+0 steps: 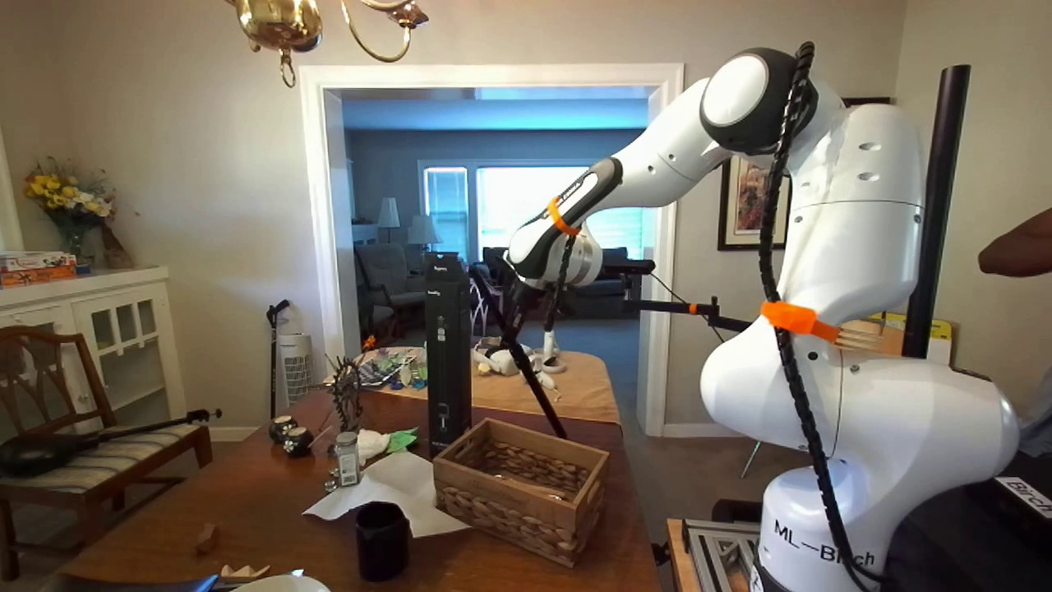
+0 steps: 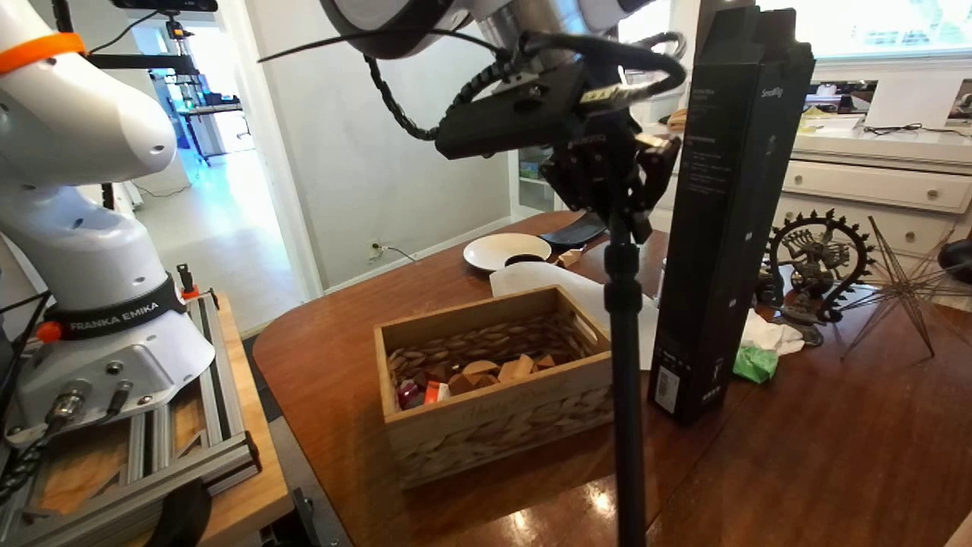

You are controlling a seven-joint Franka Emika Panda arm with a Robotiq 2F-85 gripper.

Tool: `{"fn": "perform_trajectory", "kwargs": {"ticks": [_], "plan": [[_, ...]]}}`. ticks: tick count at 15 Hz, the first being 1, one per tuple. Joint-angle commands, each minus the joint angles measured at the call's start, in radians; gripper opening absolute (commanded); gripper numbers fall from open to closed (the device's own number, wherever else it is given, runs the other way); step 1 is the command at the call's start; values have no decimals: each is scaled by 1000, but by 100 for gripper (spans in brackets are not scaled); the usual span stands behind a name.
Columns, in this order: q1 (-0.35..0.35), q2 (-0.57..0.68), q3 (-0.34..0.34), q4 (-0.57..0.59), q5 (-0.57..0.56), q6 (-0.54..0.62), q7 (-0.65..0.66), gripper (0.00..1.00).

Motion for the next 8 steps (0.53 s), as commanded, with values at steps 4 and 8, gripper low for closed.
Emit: {"fn": "perform_trajectory", "kwargs": {"ticks": [4,8], "plan": [[84,-8,-109,-92,-140,28,47,6],[132,0,-164,-96,-198,29,83,6]]}}
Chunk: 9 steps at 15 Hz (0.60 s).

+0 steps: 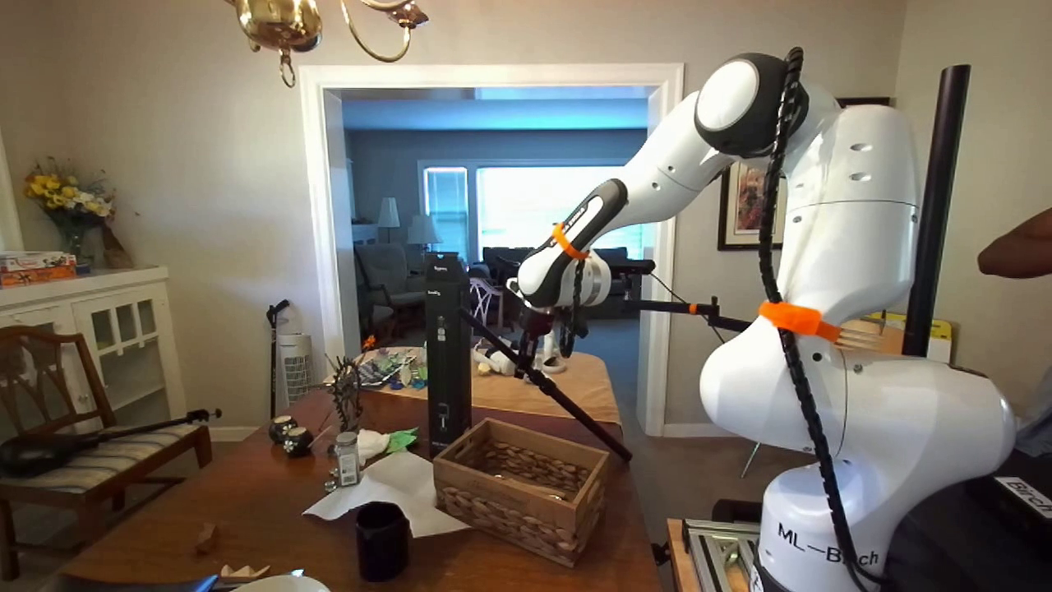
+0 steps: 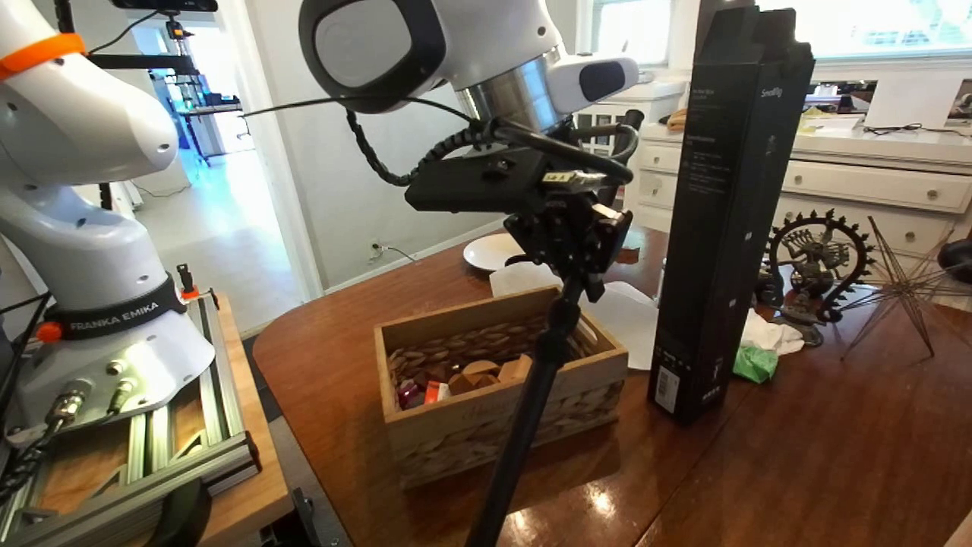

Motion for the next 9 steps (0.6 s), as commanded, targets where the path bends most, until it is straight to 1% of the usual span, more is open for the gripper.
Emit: {"fn": "perform_trajectory", "kwargs": {"ticks": [1,3,5,6,7,9], "plan": [[51,-1,-53,-8,-71,22,53,6],[76,0,-83,-9,-112,31,69,6],[107,-3,-125,-15,-180,52,87,6],[245,-33,-265,-15,-135,71,41,6],[293,-31,-323,-17,-159,101,46,6],[440,-20,-486,-14,-197,162,54,6]]}}
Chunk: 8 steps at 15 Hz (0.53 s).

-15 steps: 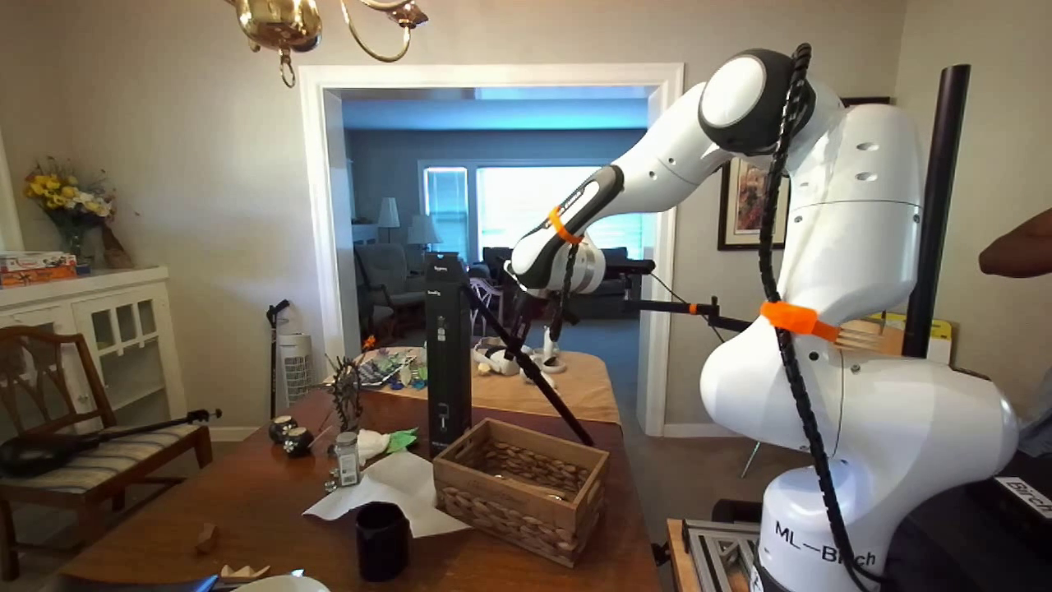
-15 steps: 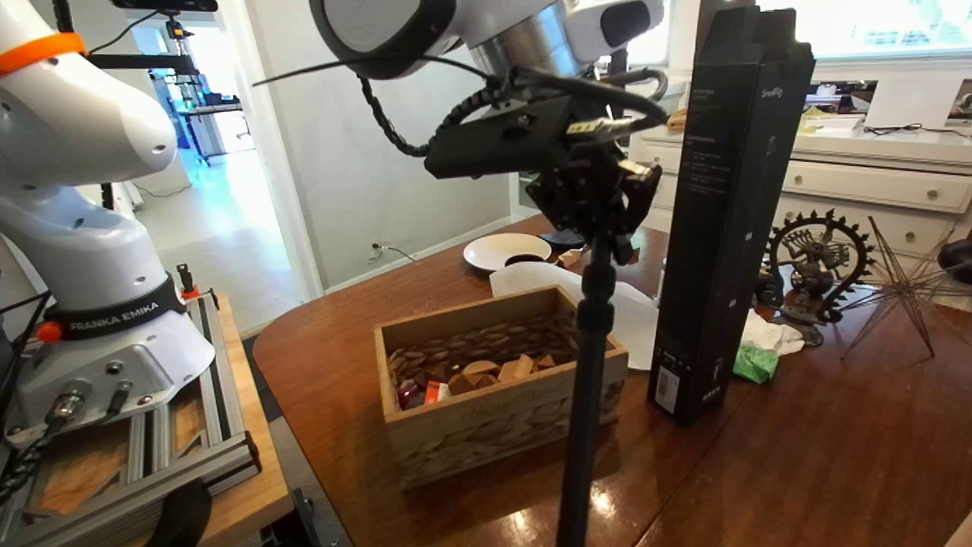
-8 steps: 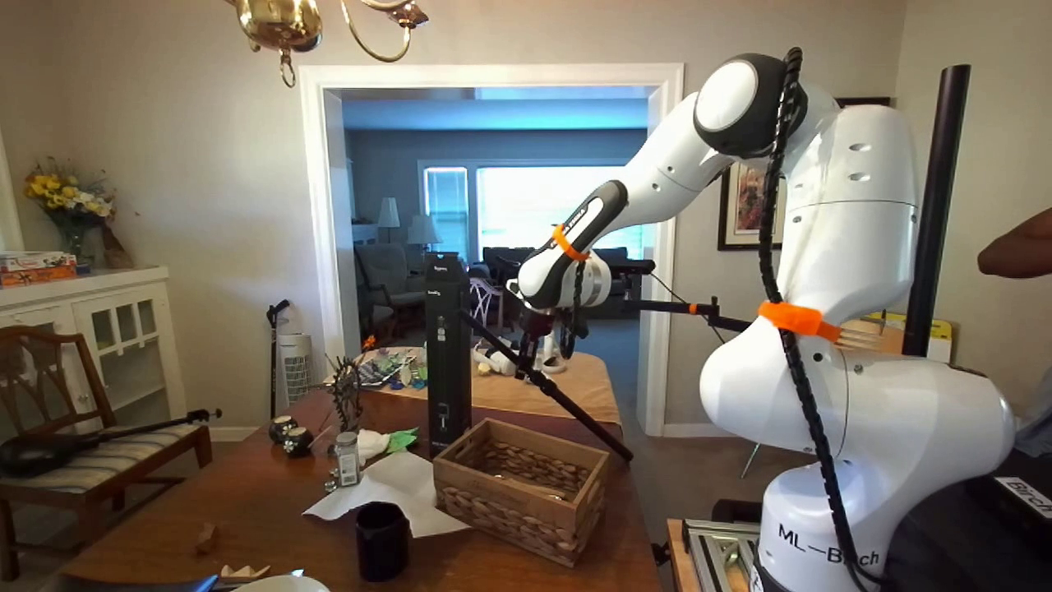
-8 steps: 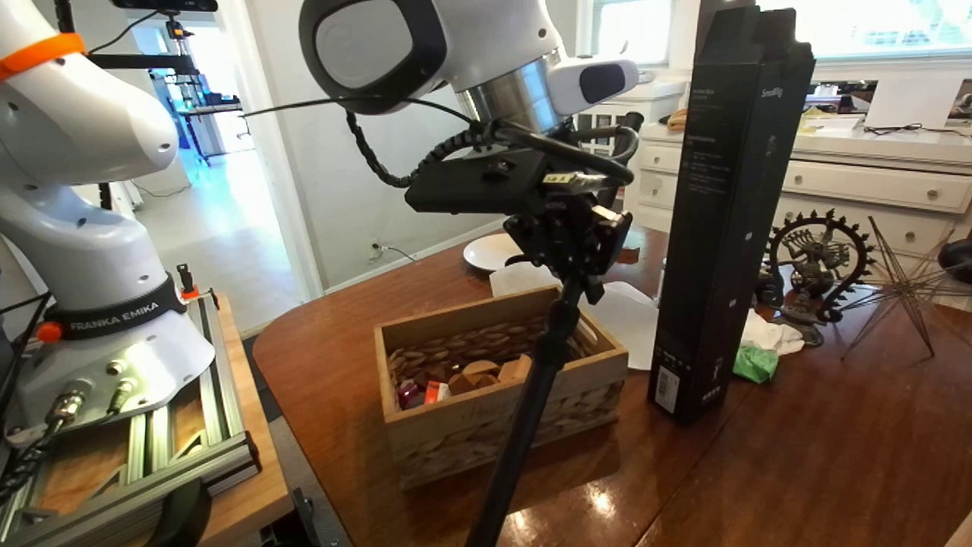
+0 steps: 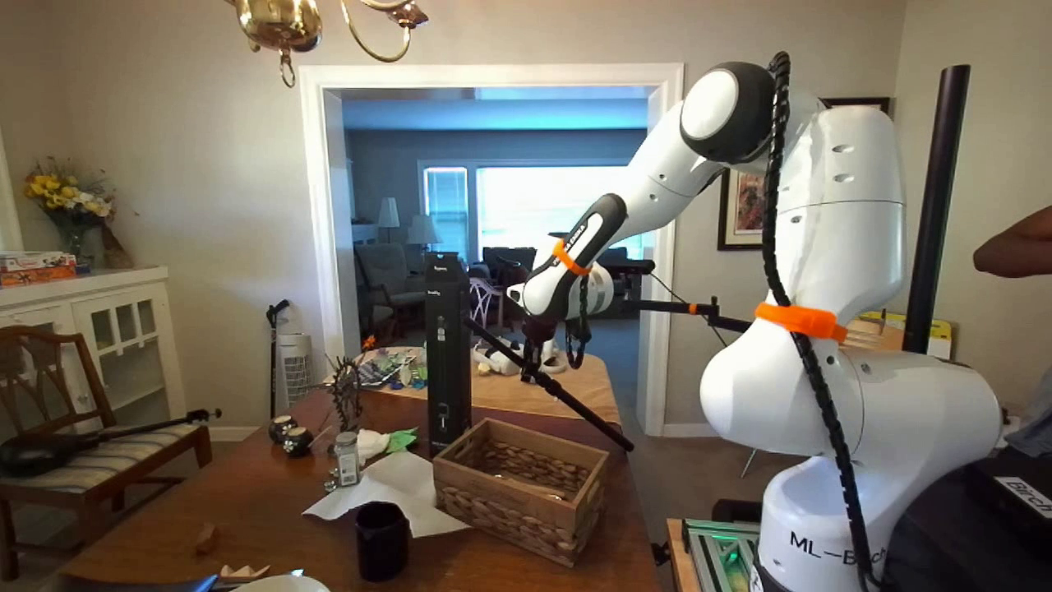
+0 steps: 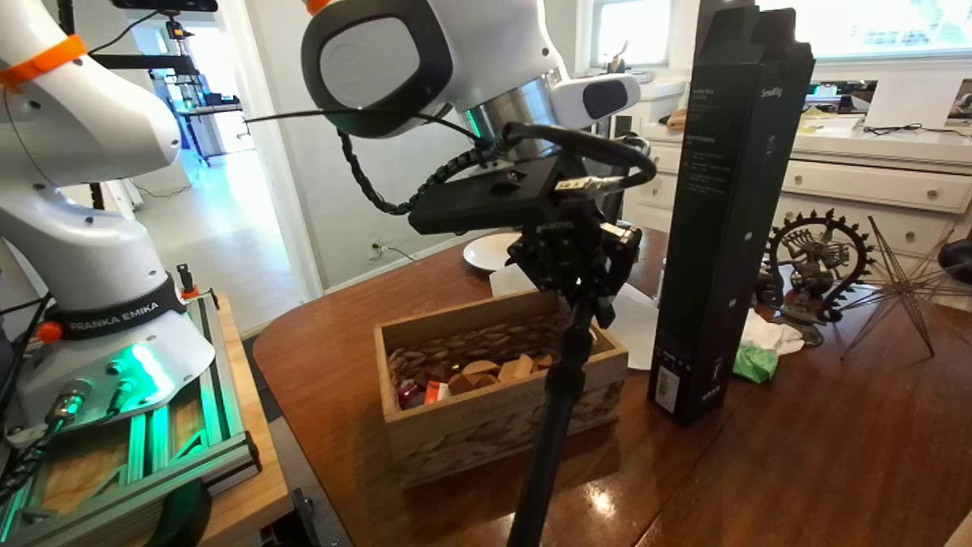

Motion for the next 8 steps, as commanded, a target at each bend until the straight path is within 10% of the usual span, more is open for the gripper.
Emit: {"fn": "perform_trajectory", "kwargs": {"ticks": [1,8], "plan": [[260,-10,-278,-5,-66,101,12,6],[673,-9,-635,-14,-59,187,-15,6]]}}
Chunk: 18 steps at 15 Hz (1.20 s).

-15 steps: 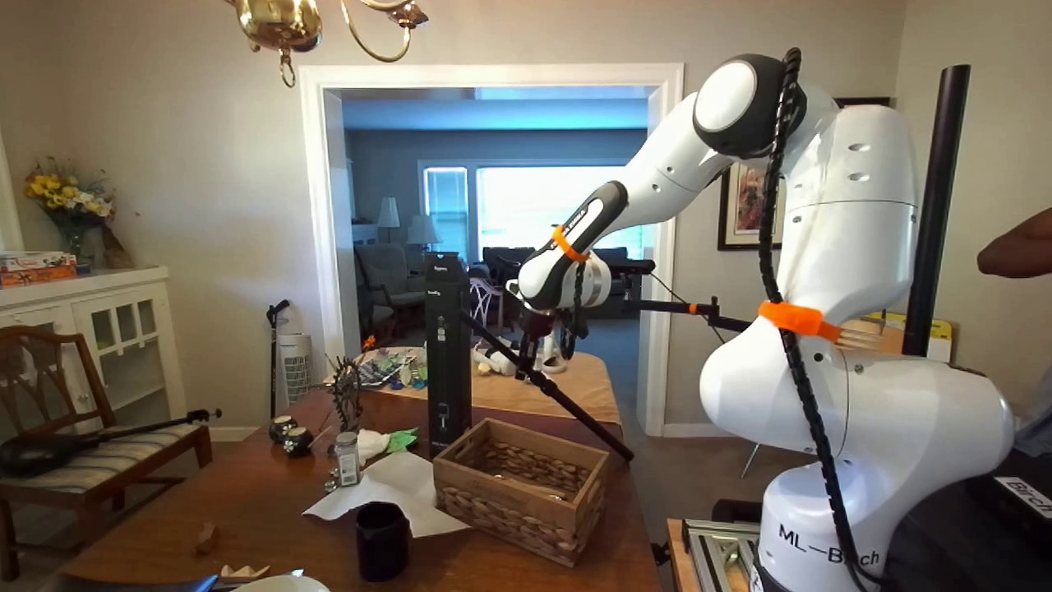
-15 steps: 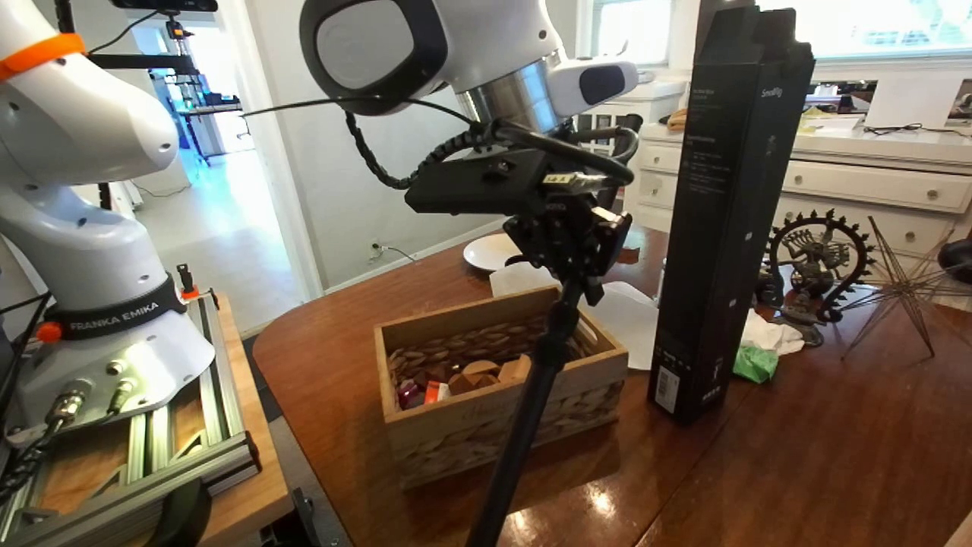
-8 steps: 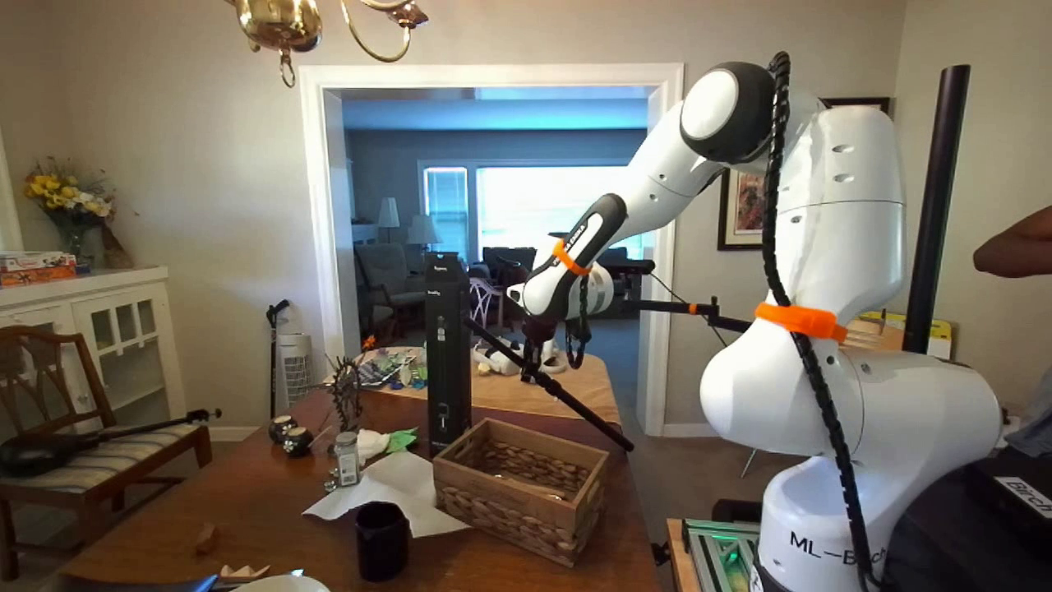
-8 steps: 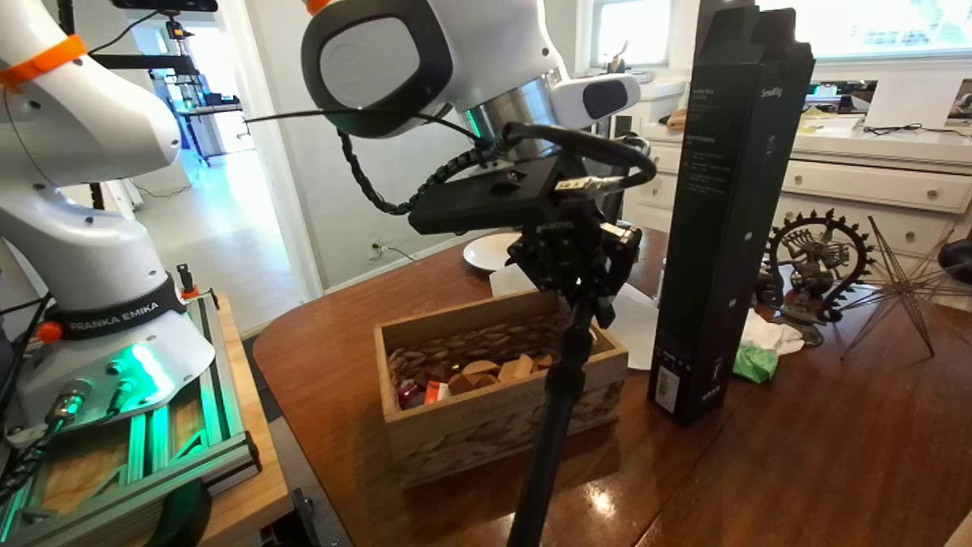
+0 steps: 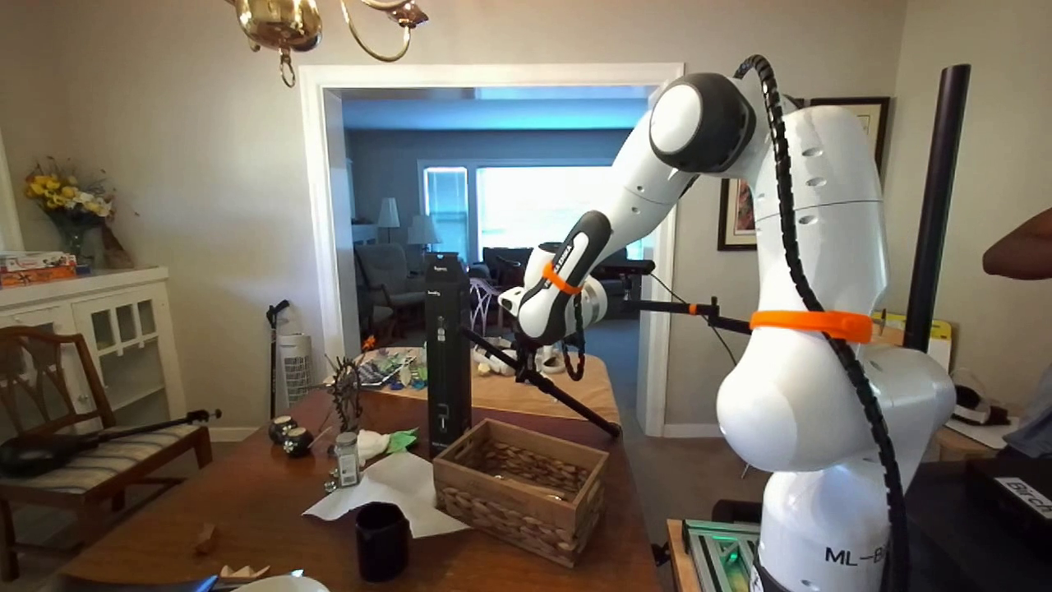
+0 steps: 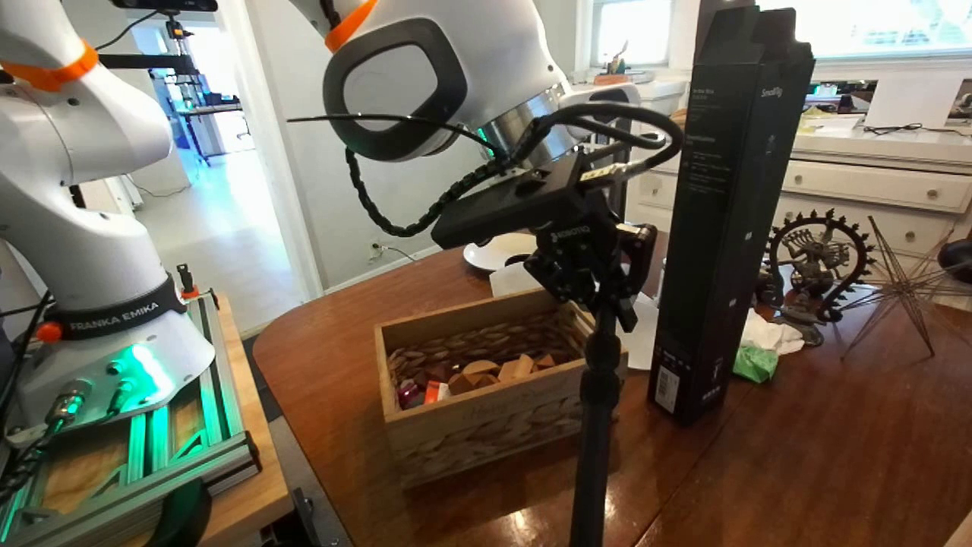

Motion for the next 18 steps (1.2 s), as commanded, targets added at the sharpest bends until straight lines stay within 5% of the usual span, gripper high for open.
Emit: {"fn": "perform_trajectory", "kwargs": {"ticks": [1,6,7,12,15,16,18], "plan": [[88,-17,-49,-20,-69,35,10,6],[154,-54,-45,-61,-134,0,-8,6],[261,-68,-140,-74,-107,-2,-31,6],[473,-120,-328,-111,-211,-39,1,6],[470,-151,-311,-129,-354,-86,63,6],[549,-166,-379,-141,-353,-102,44,6],[598,-184,-407,-155,-396,-135,49,6]]}}
